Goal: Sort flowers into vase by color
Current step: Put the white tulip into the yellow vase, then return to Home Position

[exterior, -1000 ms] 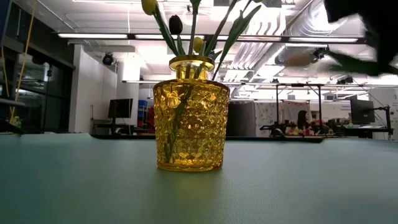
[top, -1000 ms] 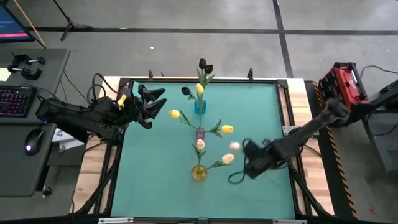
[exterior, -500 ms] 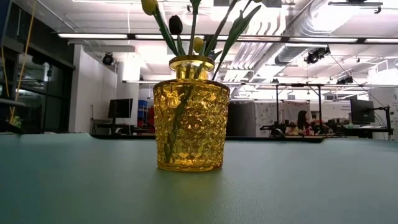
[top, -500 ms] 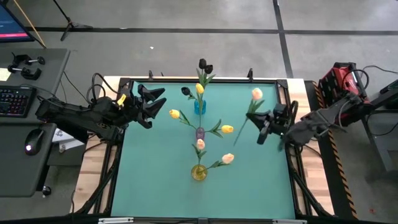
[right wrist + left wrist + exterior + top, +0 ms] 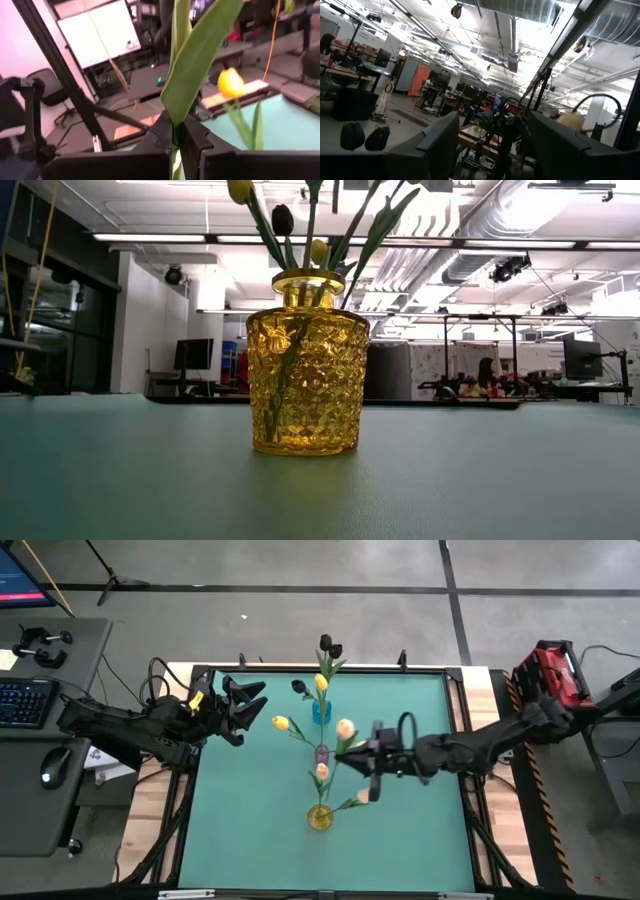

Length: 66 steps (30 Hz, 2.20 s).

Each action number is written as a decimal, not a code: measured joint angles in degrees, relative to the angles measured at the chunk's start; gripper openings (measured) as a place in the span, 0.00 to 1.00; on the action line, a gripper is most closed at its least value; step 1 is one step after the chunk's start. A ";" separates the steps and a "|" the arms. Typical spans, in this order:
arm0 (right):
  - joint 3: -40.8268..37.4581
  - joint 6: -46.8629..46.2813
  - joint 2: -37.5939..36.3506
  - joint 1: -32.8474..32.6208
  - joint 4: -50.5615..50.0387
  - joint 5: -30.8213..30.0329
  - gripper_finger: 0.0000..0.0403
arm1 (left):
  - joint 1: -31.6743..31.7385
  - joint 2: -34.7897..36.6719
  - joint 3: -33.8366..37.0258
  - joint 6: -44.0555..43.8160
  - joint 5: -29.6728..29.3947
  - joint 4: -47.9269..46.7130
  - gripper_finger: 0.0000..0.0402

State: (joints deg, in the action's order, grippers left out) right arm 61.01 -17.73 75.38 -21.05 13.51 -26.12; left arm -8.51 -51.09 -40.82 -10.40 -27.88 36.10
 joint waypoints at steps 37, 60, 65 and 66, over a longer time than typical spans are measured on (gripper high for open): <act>0.00 -1.68 12.06 0.01 4.69 7.32 0.00 | -0.03 0.00 0.00 0.59 0.26 0.16 0.57; 0.00 -1.83 -0.40 0.28 -3.43 9.01 0.80 | -0.03 2.06 -0.03 3.38 0.25 0.21 0.57; 0.00 1.66 -6.12 1.93 -4.13 6.85 0.82 | -0.03 4.68 -1.27 7.08 0.24 0.13 0.57; 0.00 2.28 -7.29 2.51 -4.53 6.55 0.82 | -0.03 5.25 -1.35 7.88 0.24 -0.20 0.57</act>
State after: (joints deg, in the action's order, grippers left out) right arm 61.01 -15.45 68.09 -18.54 8.99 -19.57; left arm -8.54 -45.84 -42.17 -2.52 -27.64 35.90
